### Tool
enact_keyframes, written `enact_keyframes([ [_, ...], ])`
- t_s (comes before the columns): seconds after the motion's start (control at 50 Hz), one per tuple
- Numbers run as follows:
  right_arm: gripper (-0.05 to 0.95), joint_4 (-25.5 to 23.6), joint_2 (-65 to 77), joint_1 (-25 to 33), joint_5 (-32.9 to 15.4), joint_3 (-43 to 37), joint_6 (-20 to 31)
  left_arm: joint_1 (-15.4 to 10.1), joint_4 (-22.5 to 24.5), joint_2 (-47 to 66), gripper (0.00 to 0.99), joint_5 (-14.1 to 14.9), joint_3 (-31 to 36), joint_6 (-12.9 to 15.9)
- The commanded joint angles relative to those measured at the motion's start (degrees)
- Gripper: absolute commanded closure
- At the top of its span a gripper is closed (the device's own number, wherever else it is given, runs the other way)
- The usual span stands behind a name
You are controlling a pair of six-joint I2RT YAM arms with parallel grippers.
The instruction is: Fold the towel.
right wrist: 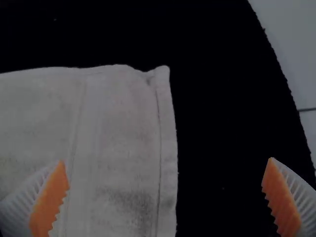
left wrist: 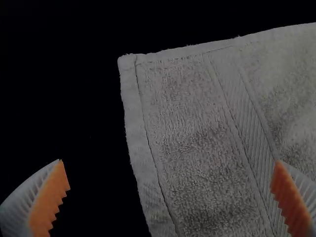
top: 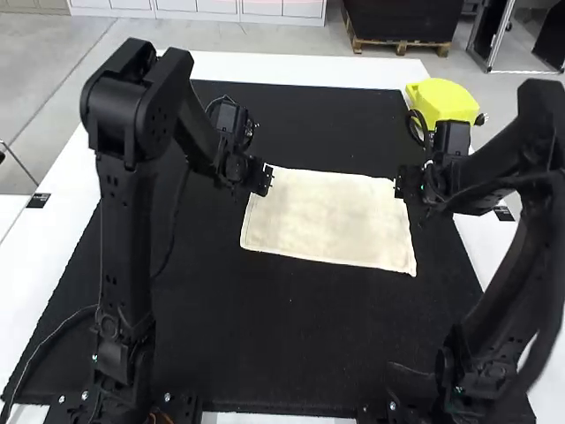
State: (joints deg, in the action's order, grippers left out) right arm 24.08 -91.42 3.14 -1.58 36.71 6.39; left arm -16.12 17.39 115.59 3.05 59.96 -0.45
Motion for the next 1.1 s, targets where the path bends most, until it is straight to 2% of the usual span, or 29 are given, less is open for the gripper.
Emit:
enact_keyframes([
  [0.0,0.00,1.76,-2.36,0.29,0.62,1.88,-0.42,0.47,0.37,1.13,0.039,0.64,2.79,0.36],
  [0.52,0.00,7.74,-16.34,0.29,0.79,7.85,-0.33,1.00,0.98,7.46,0.041,0.47,6.83,0.27],
  [1.08,0.00,8.00,-26.80,0.12,0.97,15.15,-0.59,1.44,1.33,10.88,0.036,0.38,9.73,0.10],
])
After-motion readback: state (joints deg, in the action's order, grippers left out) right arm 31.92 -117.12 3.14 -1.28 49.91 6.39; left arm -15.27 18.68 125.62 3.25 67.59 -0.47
